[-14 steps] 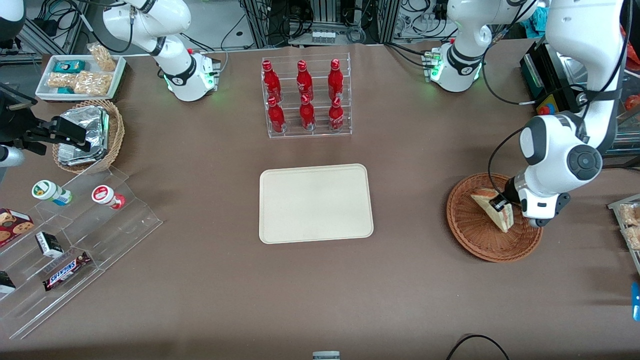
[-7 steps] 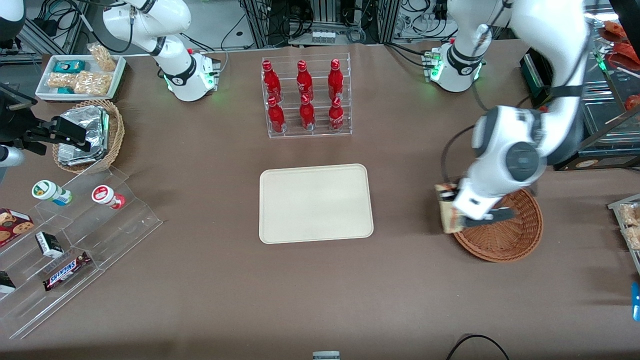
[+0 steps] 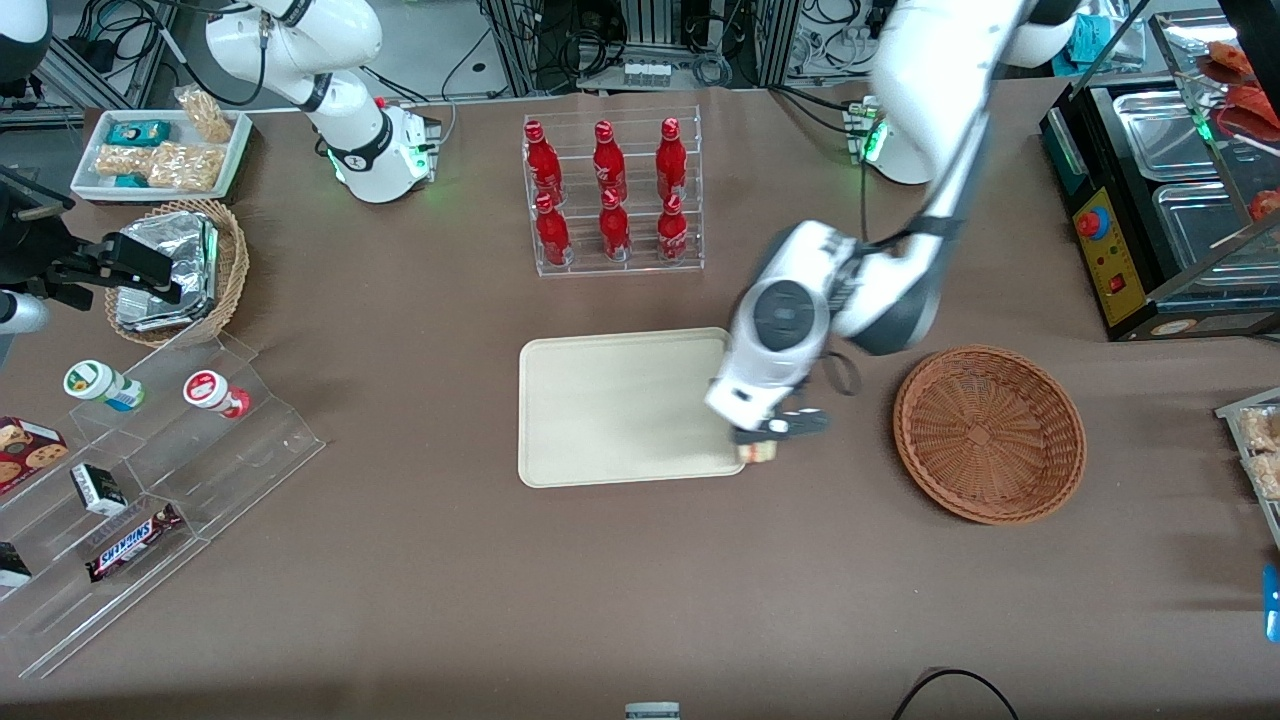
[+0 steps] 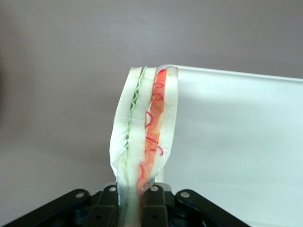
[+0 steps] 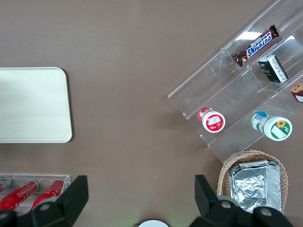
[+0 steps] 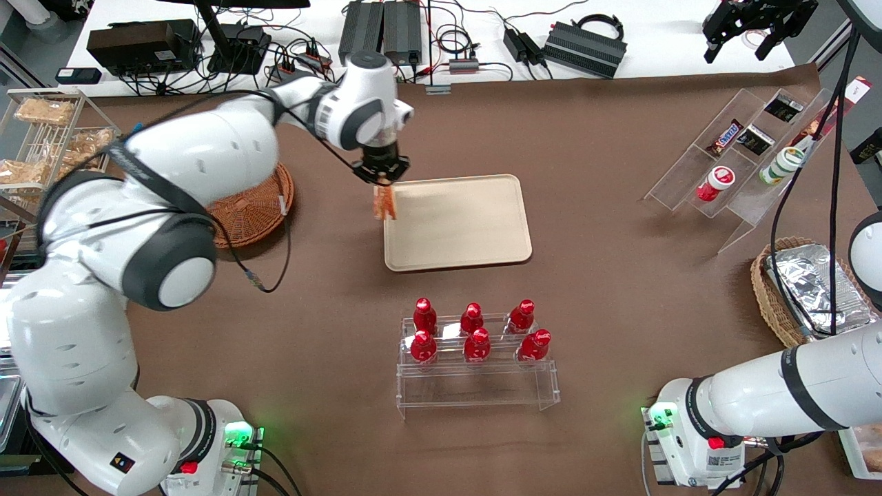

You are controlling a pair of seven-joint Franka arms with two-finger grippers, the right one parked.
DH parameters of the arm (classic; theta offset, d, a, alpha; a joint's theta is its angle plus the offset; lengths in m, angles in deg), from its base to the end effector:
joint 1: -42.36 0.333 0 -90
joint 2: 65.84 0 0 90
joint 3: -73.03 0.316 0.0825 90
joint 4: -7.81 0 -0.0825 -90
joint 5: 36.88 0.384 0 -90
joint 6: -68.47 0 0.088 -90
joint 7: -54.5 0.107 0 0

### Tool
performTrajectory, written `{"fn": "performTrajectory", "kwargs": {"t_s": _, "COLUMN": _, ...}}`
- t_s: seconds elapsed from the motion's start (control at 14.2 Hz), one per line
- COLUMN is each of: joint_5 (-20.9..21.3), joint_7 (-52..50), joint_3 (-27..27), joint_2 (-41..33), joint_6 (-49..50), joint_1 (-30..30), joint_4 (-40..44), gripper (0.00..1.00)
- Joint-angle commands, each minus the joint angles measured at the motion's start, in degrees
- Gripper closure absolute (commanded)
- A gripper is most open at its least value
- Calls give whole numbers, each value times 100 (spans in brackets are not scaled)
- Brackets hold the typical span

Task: Place sandwich from basket to tray
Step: 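Lift the sandwich and carry it over the cream tray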

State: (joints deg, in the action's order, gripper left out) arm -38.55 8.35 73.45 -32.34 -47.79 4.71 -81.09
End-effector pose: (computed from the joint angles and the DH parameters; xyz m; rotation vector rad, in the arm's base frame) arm 0.5461 -0.4179 0.2991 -3.0719 -0.2602 0.1453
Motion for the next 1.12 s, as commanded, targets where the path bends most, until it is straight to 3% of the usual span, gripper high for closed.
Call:
{"fn": "performTrajectory", "kwargs": {"t_s": 0.0, "joint_5": -35, "joint_7": -621, "joint_3": 81, "joint_2": 709, "joint_6": 60, "joint_1": -488, "joint_4": 1012, "gripper": 100}}
{"fn": "performTrajectory", "kwargs": {"t_s": 0.28, "joint_5": -9, "joint_7": -965, "joint_3": -454, "joint_2": 1272, "joint_6": -54, "joint_1": -621, "joint_4": 1628, "gripper": 100}}
{"fn": "performTrajectory", "kwargs": {"t_s": 0.77, "joint_5": 8, "joint_7": -1089, "joint_3": -464, "joint_2": 1590, "joint_6": -485, "joint_1": -735, "joint_4": 1674, "gripper": 98}}
{"fn": "performTrajectory", "kwargs": {"t_s": 0.91, "joint_5": 35, "joint_7": -1080, "joint_3": -464, "joint_2": 1668, "joint_6": -529, "joint_1": -735, "joint_4": 1674, "gripper": 93}}
{"fn": "performTrajectory", "kwargs": {"t_s": 0.98, "joint_5": 35, "joint_7": -1080, "joint_3": -464, "joint_2": 1678, "joint_6": -642, "joint_1": -735, "joint_4": 1639, "gripper": 72}}
{"fn": "performTrajectory", "kwargs": {"t_s": 1.05, "joint_5": 35, "joint_7": -1071, "joint_3": -464, "joint_2": 1669, "joint_6": -678, "joint_1": -744, "joint_4": 1630, "gripper": 14}}
